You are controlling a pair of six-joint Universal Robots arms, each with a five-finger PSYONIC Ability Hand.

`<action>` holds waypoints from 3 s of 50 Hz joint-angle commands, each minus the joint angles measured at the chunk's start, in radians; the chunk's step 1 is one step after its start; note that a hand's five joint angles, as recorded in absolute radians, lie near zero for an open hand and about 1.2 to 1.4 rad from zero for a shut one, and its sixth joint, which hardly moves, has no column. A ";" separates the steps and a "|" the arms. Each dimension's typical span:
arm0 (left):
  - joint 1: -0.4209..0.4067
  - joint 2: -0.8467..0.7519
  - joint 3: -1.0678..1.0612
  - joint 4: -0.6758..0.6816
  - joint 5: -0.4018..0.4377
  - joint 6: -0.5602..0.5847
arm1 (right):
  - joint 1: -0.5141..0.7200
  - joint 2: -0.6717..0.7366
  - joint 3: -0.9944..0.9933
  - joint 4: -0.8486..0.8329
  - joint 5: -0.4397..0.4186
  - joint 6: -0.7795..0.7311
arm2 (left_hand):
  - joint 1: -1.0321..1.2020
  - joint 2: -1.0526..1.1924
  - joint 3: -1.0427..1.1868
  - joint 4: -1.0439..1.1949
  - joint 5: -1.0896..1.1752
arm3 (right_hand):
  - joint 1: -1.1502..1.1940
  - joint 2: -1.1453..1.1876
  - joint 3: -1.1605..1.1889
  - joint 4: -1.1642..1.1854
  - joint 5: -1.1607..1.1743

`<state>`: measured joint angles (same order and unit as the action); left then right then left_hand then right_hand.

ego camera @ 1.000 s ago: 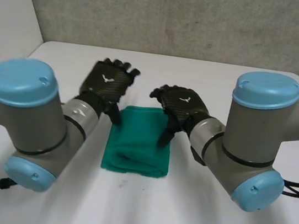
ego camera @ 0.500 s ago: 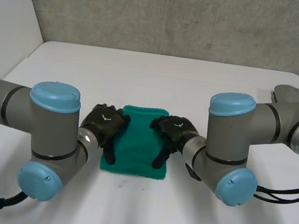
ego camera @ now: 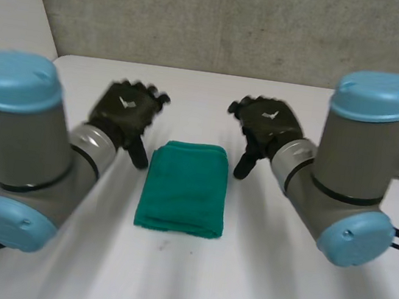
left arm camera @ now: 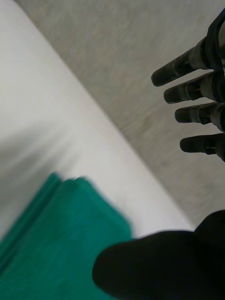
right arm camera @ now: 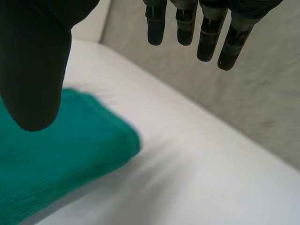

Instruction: Fold the laundry.

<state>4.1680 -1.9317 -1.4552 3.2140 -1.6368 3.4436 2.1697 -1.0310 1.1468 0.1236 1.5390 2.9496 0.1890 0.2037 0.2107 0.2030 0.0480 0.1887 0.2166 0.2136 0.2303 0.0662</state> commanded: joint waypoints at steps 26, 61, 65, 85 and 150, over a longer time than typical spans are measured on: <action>0.244 0.362 -0.162 -0.040 0.103 -0.199 | -0.191 -0.449 0.390 -0.139 0.139 -0.015 | -0.014 -0.029 -0.036 -0.028 -0.048 | -0.014 -0.042 -0.039 -0.056 -0.066; 0.233 0.343 -0.238 -0.008 0.104 -0.224 | -0.001 0.071 0.347 -0.272 -0.177 0.160 | -0.014 -0.029 -0.036 -0.028 -0.048 | 0.243 0.215 0.218 0.201 0.191; 0.233 0.343 -0.244 0.004 0.104 -0.224 | 0.002 0.094 0.332 -0.305 -0.175 0.160 | -0.014 -0.029 -0.036 -0.028 -0.048 | 0.287 0.259 0.262 0.245 0.235; 0.231 0.321 -0.246 0.006 0.104 -0.224 | 0.032 0.161 0.274 -0.306 -0.163 0.144 | -0.014 -0.029 -0.036 -0.028 -0.048 | 0.457 0.429 0.432 0.415 0.405; 0.233 0.320 -0.260 0.032 0.106 -0.222 | 0.030 0.212 0.188 -0.256 -0.158 -0.026 | -0.014 -0.028 -0.035 -0.028 -0.047 | 0.624 0.596 0.599 0.583 0.572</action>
<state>4.4010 -1.6122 -1.7137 3.2456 -1.5309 3.2222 2.1998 -0.8293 1.3547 -0.1318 1.3796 2.9245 0.1890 0.2037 0.2107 0.2030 0.0480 0.5487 0.7051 0.7021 0.7050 0.4729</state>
